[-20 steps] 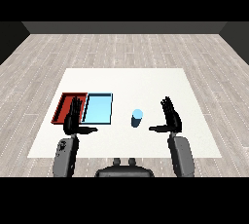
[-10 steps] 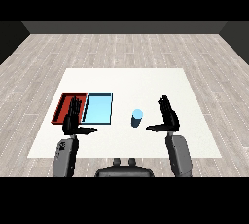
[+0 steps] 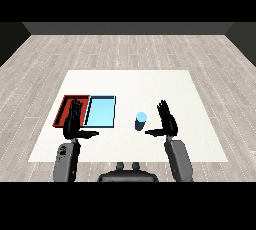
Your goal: Pick the blue can and put it in the blue box
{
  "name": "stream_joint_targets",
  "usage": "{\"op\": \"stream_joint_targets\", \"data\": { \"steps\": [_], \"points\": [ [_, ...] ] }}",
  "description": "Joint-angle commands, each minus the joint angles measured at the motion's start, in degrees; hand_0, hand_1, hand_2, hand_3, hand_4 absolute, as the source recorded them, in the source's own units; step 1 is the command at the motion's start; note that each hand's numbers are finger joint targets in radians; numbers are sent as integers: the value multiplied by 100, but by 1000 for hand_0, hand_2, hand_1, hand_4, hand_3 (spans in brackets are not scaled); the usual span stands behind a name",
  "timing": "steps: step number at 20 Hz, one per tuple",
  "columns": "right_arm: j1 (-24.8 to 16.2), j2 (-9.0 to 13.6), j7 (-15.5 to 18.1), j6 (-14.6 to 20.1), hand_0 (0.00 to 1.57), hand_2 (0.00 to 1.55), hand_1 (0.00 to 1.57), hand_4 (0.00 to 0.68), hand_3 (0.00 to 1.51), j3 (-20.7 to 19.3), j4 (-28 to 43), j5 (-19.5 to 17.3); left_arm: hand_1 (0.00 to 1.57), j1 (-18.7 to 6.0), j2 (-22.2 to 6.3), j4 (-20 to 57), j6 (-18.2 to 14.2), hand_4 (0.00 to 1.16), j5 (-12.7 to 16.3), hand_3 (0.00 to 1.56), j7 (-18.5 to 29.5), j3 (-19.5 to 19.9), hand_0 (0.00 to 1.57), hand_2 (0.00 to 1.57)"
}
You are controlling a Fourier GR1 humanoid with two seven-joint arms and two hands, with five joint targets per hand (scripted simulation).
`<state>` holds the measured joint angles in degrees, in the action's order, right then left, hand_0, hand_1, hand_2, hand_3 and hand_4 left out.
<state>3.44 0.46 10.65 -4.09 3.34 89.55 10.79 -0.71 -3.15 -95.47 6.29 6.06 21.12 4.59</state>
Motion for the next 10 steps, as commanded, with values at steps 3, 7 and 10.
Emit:
{"op": "stream_joint_targets", "data": {
  "steps": [3, 7, 10],
  "points": [
    [575, -44, -40, 387, 0, 0, 0, 0, 0, 139, -580, 388, 0, 40, -25, -247, 14, 0, 163, 0, -264, 41, 0, 0],
    [333, -45, 659, 372, 0, 0, 0, 0, 0, 412, -1115, 554, 0, 333, -23, 111, 158, 0, 71, 0, 340, 77, 0, 0],
    [80, -46, 183, 335, 0, 0, 0, 0, 0, 460, -550, 527, 0, 28, 44, 158, 55, 0, 14, 0, 185, -26, 0, 0]
  ]
}}
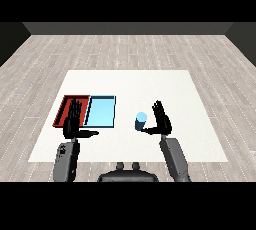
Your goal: Pick the blue can and put it in the blue box
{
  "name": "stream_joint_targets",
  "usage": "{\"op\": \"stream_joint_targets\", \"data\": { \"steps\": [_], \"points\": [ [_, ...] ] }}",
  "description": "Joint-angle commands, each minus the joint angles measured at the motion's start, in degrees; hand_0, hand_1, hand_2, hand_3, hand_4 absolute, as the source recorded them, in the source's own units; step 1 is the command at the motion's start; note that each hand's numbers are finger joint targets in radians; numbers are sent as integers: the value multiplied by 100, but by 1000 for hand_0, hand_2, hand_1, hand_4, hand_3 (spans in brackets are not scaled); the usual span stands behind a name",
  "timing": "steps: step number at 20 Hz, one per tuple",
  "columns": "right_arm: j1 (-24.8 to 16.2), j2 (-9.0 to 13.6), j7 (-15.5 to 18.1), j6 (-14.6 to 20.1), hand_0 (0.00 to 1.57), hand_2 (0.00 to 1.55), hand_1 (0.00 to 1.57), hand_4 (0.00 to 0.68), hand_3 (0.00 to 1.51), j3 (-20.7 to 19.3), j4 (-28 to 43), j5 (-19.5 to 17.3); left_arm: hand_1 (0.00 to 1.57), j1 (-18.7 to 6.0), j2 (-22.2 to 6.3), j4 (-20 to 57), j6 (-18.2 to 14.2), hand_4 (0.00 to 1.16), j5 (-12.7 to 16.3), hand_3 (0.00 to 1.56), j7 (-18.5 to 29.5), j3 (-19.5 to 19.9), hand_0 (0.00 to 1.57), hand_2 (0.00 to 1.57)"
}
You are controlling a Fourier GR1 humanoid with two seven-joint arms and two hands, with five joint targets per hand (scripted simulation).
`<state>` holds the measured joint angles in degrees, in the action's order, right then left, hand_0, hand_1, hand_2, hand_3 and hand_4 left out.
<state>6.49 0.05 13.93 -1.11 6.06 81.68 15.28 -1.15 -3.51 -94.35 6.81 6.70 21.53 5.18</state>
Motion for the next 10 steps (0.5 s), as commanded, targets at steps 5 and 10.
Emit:
{"op": "stream_joint_targets", "data": {
  "steps": [5, 10],
  "points": [
    [164, -5, 332, 83, 0, 0, 0, 0, 0, 96, -711, 253, 0, 171, 125, -317, -46, 0, 67, 0, -218, -123, 0, 0],
    [344, -5, 589, 278, 0, 0, 0, 0, 0, 296, -1122, 547, 0, -42, -15, 187, -14, 0, -43, 0, 137, 59, 0, 0]
  ]
}}
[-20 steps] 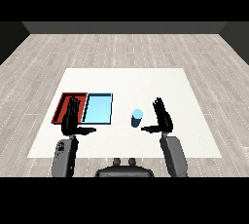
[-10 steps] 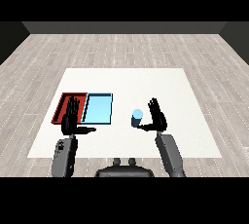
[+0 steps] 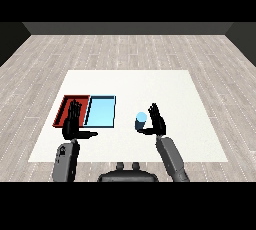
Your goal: Pick the blue can and put it in the blue box
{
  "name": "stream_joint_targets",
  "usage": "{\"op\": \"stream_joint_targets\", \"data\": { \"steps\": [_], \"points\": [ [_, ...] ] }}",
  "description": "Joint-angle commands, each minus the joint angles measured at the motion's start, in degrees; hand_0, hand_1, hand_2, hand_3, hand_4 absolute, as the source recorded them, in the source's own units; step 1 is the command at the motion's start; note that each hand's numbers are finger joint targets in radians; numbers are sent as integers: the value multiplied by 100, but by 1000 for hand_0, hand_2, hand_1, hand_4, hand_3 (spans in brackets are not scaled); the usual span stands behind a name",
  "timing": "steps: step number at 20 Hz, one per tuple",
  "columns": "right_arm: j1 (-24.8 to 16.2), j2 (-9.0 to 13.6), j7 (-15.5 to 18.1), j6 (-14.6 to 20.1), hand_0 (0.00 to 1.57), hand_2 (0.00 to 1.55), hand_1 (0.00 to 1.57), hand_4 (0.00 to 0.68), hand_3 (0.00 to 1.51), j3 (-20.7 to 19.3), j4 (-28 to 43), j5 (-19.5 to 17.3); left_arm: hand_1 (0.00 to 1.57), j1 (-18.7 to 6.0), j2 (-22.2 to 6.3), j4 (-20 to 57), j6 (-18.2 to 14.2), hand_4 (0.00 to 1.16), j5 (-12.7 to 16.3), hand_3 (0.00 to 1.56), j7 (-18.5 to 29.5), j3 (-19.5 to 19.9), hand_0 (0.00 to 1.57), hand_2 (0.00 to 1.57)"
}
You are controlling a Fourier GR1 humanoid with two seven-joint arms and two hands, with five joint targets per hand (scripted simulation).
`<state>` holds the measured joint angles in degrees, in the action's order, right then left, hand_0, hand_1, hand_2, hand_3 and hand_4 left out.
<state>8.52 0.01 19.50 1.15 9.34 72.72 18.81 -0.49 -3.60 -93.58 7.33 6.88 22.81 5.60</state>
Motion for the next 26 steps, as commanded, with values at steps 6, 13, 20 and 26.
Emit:
{"op": "stream_joint_targets", "data": {
  "steps": [6, 13, 20, 26],
  "points": [
    [666, -1, 735, 120, 0, 0, 0, 0, 0, 184, -1266, 528, 0, 70, 73, -592, -174, 0, 22, 0, -508, -117, 0, 0],
    [721, -1, 465, 412, 0, 0, 0, 0, 0, 542, -1164, 643, 0, 5, 146, -468, -273, 0, -46, 0, -409, -154, 0, 0],
    [794, -1, 649, 56, 0, 0, 0, 0, 0, 523, -1600, 695, 0, -230, -112, 83, -3, 0, 142, 0, -130, 172, 0, 0],
    [1198, -1, 590, 663, 0, 0, 0, 0, 0, 940, -1710, 938, 0, 21, -15, 212, 52, 0, 94, 0, 173, 118, 0, 0]
  ]
}}
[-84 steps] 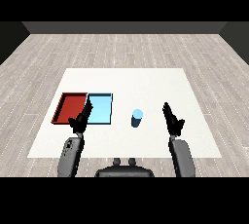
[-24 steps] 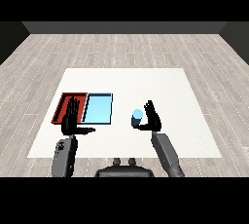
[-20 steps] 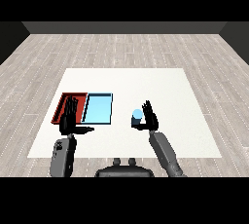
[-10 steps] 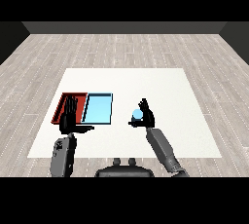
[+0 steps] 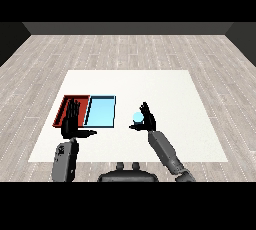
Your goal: Pick the blue can and put it in the blue box
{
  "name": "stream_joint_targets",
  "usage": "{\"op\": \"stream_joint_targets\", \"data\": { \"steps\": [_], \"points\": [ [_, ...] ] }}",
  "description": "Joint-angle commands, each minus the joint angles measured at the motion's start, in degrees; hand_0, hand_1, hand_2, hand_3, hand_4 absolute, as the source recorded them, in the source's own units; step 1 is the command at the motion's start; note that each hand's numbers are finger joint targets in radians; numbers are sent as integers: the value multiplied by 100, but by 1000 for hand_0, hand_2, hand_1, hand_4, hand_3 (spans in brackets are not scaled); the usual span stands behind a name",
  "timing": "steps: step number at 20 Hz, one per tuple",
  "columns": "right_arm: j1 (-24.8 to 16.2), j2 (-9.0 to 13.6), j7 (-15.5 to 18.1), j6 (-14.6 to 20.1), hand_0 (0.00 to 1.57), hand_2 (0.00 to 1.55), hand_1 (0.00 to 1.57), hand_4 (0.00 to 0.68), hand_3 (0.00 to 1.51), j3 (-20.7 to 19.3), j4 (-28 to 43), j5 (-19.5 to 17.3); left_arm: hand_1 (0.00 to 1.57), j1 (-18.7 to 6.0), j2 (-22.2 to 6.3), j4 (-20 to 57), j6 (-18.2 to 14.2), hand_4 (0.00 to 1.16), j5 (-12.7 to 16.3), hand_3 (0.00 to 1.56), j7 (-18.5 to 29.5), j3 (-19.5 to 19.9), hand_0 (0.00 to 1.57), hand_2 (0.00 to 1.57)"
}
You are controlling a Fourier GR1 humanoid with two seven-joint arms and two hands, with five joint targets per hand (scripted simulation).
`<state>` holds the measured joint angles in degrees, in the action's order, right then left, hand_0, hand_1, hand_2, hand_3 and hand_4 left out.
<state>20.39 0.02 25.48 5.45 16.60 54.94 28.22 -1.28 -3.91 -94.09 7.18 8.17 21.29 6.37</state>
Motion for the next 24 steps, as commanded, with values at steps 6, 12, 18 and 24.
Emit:
{"op": "stream_joint_targets", "data": {
  "steps": [6, 12, 18, 24],
  "points": [
    [795, -2, 431, 1381, 1534, 1491, 1534, 658, 1452, -339, -1284, -228, 0, -16, 41, -237, -65, 0, 39, 0, -238, -53, 0, 0],
    [473, -2, -413, 2249, 1509, 1479, 1509, 620, 1428, 439, -454, -487, 0, -323, 29, 314, -121, 0, -70, 0, -68, -1, 0, 0],
    [577, 199, -625, 2108, 1487, 1463, 1487, 645, 1406, 103, 119, -872, 0, 307, 91, -183, -5, 0, -302, 0, 45, -308, 0, 0],
    [396, 551, -994, 2146, 1458, 1455, 1458, 623, 1401, 252, 946, -1359, 0, -25, -27, 351, 307, 0, -279, 0, 68, -413, 0, 0]
  ]
}}
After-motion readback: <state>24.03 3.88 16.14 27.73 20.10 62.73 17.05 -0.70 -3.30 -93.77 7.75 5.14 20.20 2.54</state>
